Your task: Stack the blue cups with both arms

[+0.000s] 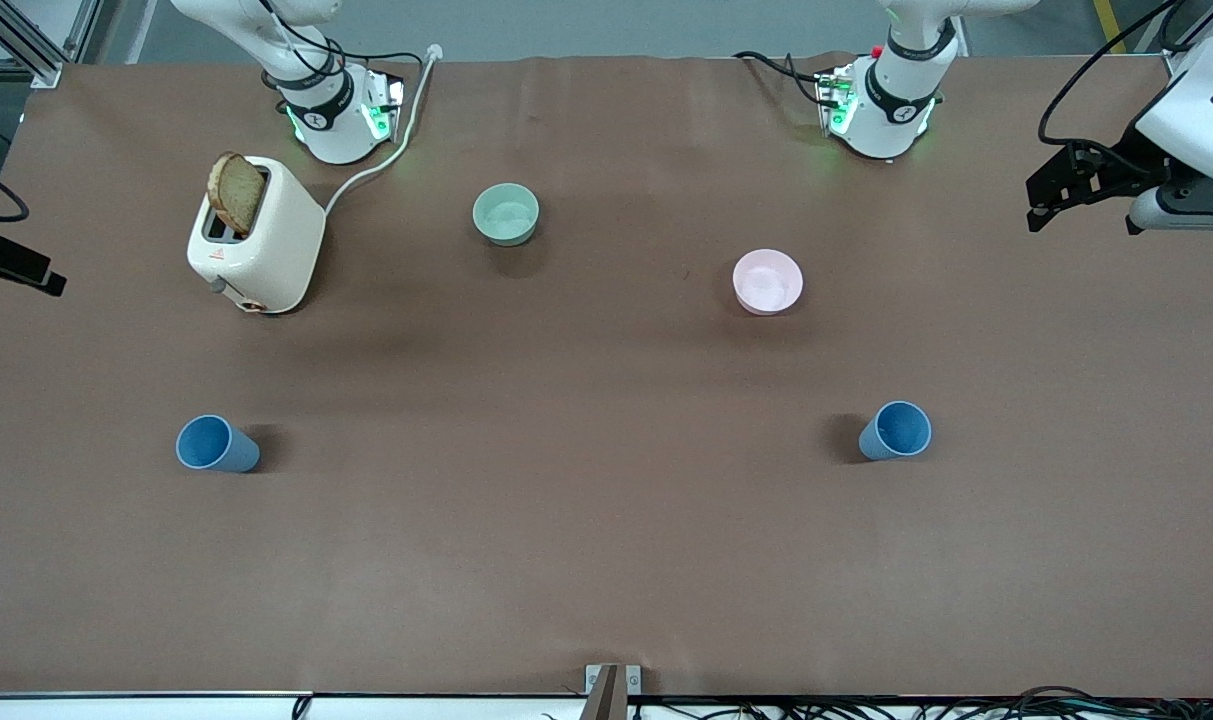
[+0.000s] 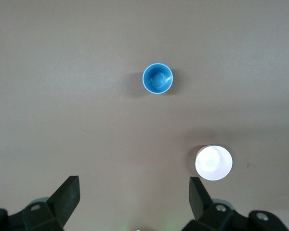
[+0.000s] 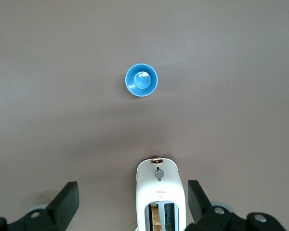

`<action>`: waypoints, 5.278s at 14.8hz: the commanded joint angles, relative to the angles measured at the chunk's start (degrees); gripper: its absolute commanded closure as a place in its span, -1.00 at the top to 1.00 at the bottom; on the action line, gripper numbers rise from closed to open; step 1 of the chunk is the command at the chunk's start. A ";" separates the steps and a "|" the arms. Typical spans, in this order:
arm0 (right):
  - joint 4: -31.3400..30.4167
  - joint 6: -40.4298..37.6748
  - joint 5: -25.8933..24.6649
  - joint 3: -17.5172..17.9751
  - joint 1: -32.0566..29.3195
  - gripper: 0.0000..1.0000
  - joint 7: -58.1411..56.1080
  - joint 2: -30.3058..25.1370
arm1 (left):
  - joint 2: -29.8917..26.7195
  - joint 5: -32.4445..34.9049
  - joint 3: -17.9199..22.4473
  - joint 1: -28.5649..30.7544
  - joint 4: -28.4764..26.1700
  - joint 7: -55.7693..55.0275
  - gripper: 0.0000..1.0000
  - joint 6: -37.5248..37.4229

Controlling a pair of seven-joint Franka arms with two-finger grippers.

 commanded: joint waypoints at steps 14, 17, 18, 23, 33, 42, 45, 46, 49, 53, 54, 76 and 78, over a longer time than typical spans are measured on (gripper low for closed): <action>-3.96 12.39 1.06 0.36 -0.51 1.00 -1.31 9.15 | 15.34 -0.03 0.23 1.41 -7.52 -2.07 1.00 22.22; -10.80 26.61 0.98 0.36 -0.77 1.00 -6.84 13.90 | 21.39 0.23 0.23 1.23 -9.47 -4.64 1.00 30.41; -12.83 30.48 0.89 0.36 -0.77 1.00 -8.68 15.05 | 23.42 0.49 0.23 1.41 -9.47 -4.64 1.00 32.43; -19.17 45.00 0.71 0.36 -3.49 1.00 -17.40 20.14 | 31.07 1.02 0.23 1.32 -9.65 -4.81 0.61 37.37; -24.01 57.59 1.15 0.54 -2.97 -0.08 -16.88 25.34 | 34.34 0.93 0.05 1.50 -10.00 -8.15 -1.00 38.88; -17.35 46.37 2.64 0.80 -2.53 -0.97 -16.00 23.24 | 29.59 1.11 -13.55 -1.13 -7.28 -29.82 -1.00 35.44; -8.92 35.56 2.65 0.89 -0.87 -0.98 -11.27 22.35 | 30.99 1.11 -13.66 -8.77 -4.48 -40.63 -1.00 35.53; -6.89 32.92 2.65 0.89 0.53 -0.98 -8.55 22.26 | 31.95 1.11 -13.66 -10.35 -3.24 -43.98 -1.00 35.53; -4.94 29.82 2.65 0.89 6.23 -0.98 3.12 20.95 | 36.17 1.11 -13.31 -17.73 0.18 -53.12 -1.00 36.32; -4.33 30.08 2.65 0.98 13.54 -0.98 16.41 20.51 | 40.65 7.50 -12.60 -23.63 2.30 -65.16 -1.00 36.76; -3.54 30.08 2.65 0.98 15.29 -0.98 18.87 20.59 | 41.71 9.27 -12.69 -24.51 2.83 -68.06 -1.00 37.63; -2.92 33.95 1.94 11.17 36.31 -0.98 56.86 21.91 | 17.65 9.82 -12.34 -1.60 6.17 -35.61 1.00 18.23; -2.92 36.39 1.94 11.17 37.71 -0.98 60.10 23.49 | 14.49 9.72 -12.34 1.31 6.26 -28.67 1.00 14.37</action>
